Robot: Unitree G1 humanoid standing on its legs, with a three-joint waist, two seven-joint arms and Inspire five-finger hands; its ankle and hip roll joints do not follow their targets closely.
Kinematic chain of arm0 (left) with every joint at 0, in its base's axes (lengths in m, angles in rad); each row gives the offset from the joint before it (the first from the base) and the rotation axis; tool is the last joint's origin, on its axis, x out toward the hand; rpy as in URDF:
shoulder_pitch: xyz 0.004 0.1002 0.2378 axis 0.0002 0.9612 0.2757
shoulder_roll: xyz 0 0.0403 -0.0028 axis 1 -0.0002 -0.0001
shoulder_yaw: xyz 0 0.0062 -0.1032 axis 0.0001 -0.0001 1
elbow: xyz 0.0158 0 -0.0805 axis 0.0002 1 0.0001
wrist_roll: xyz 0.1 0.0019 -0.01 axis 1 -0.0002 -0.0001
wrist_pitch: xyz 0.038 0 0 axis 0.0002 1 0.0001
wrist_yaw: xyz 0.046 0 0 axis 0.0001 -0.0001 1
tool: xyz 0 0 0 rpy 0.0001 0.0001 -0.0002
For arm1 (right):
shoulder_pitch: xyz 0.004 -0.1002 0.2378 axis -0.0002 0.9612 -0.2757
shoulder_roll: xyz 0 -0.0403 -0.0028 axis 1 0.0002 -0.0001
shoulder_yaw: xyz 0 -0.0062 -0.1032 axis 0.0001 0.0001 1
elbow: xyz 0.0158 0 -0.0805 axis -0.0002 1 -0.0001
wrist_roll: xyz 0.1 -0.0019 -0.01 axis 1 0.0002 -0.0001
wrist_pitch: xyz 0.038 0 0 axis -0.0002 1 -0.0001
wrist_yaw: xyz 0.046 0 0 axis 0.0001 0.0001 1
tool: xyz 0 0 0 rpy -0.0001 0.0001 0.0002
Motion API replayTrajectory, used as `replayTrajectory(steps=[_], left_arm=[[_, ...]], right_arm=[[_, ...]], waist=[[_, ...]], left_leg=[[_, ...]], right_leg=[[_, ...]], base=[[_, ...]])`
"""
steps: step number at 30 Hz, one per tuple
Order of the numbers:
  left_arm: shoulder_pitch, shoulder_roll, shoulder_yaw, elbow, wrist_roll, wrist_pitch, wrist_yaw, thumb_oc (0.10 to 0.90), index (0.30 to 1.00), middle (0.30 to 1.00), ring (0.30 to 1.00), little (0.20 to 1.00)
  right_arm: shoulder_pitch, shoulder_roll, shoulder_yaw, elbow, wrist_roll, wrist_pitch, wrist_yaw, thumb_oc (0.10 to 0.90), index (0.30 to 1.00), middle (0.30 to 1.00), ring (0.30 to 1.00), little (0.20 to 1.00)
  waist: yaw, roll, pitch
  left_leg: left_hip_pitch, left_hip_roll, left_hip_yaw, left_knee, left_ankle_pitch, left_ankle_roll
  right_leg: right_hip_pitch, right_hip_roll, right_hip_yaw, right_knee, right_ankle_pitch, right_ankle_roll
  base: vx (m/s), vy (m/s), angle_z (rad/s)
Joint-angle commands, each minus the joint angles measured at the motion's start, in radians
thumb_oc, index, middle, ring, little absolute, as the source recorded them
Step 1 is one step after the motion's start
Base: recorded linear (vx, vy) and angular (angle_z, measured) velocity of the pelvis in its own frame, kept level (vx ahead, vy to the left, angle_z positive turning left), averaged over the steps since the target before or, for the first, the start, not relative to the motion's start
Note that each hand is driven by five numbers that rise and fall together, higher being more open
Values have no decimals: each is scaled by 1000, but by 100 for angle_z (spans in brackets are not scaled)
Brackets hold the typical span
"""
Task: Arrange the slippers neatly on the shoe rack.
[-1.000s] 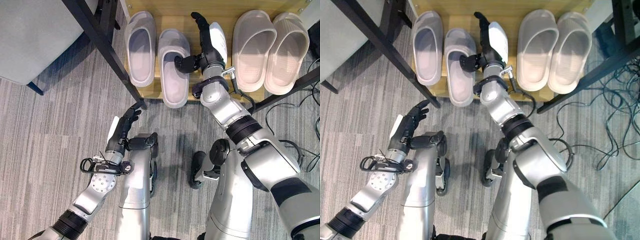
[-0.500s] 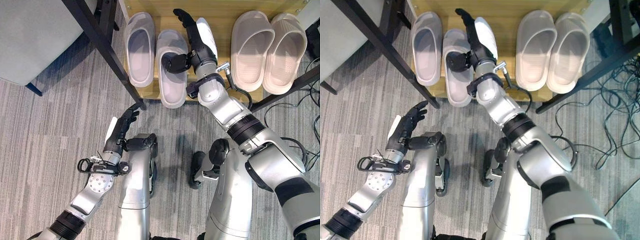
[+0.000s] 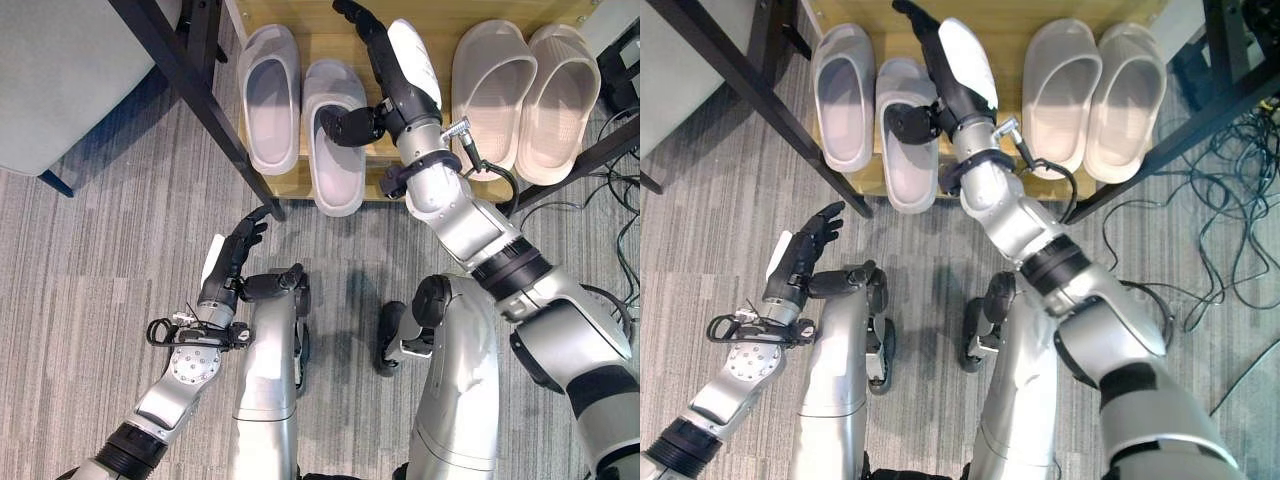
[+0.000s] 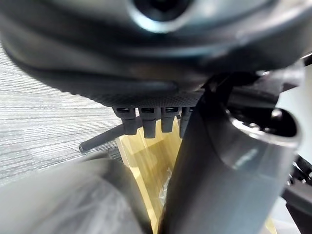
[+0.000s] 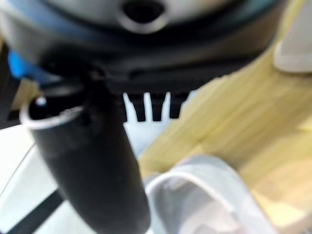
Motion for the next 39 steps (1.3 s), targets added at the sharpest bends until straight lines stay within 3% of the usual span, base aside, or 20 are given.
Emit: replayTrajectory(steps=[1,9,17,22,30,39], left_arm=[[66,-14,6,-103,40,-42,-9,800,900,900,900,900],[95,-16,31,-119,54,-42,-24,800,900,900,900,900],[98,-32,34,-128,60,-49,-6,800,900,900,900,900],[102,-23,30,-133,66,-52,-6,800,900,900,900,900],[119,-10,31,-142,80,-59,-10,800,900,900,900,900],[126,7,28,-149,90,-56,-12,800,900,900,900,900]], right_arm=[[1,-43,-91,-235,-37,-101,6,800,900,900,900,900],[154,-164,-185,-430,-82,-115,43,800,900,900,900,900],[227,-124,-226,-456,-175,-97,13,800,900,900,900,900],[275,-104,-231,-520,-112,-137,35,800,900,900,900,900],[317,-138,-218,-677,-45,-206,87,800,900,900,900,900],[317,-163,-158,-726,35,-210,149,800,900,900,900,900]], waist=[[37,-25,-37],[20,-38,-37],[15,-30,-37],[13,-32,-37],[8,-39,-37],[10,-40,-37]], left_leg=[[-97,-35,3,30,11,53],[-97,-31,9,34,11,51],[-97,-31,10,40,11,53],[-97,-32,15,39,12,53],[-97,-33,15,40,13,47],[-97,-32,10,43,15,42]], right_leg=[[81,-39,51,219,-193,-58],[81,-41,54,223,-198,-56],[81,-39,52,221,-201,-53],[81,-38,55,222,-200,-52],[81,-37,59,230,-205,-51],[81,-39,58,234,-206,-52]], base=[[0,0,0],[0,0,0],[0,0,0],[0,0,0],[0,0,0],[0,0,0]])
